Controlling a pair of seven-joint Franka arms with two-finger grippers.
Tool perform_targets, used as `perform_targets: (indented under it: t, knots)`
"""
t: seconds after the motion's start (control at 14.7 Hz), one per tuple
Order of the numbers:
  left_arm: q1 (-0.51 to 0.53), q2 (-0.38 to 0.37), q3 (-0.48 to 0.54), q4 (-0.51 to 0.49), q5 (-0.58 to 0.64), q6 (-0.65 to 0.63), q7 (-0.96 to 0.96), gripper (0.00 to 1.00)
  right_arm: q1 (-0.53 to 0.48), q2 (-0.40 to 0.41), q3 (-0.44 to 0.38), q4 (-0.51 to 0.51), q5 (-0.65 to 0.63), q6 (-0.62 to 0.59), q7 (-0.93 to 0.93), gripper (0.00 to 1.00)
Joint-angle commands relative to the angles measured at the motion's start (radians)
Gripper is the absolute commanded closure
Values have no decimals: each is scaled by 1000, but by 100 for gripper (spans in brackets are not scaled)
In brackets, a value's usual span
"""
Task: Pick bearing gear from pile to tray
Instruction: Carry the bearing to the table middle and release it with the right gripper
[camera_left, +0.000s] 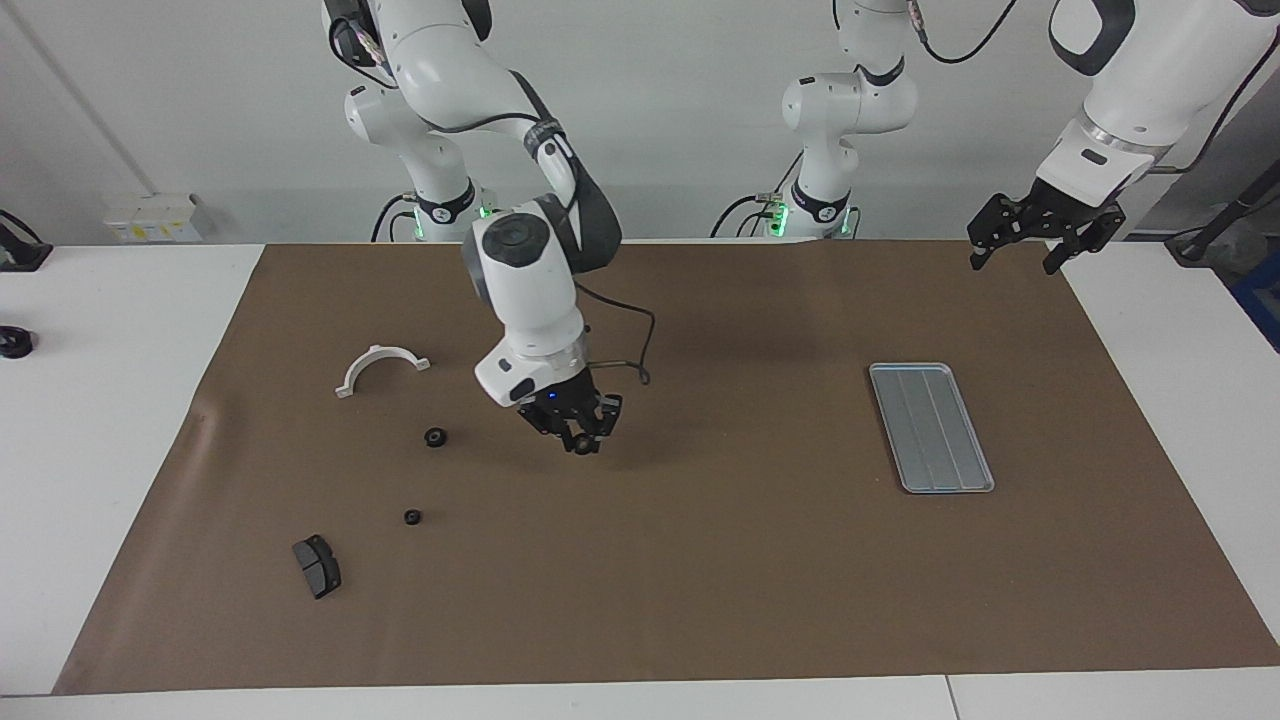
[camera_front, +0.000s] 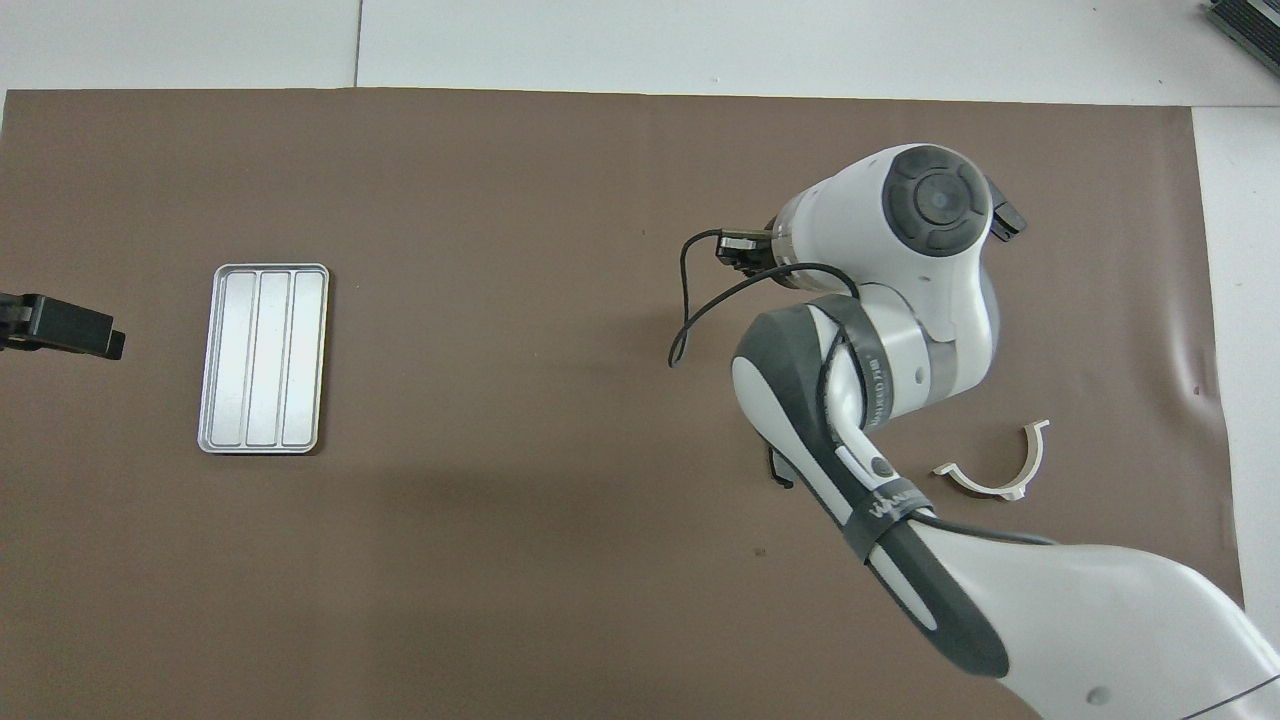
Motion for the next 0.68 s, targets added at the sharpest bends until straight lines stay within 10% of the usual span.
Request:
perform_targets:
  t: [0.0,0.47,0.61]
  knots:
    - [16,-13,-8,-11,-8,-7,11,0,51,114,-2,72,-43,95,114,100]
    - [16,-13,-8,-11,-8,-7,13,0,102,145,-2,59,-40,162,151,100]
    - [16,-13,-8,-11,-7,-7,13,0,101,144,-2,42,-43,165,149,77]
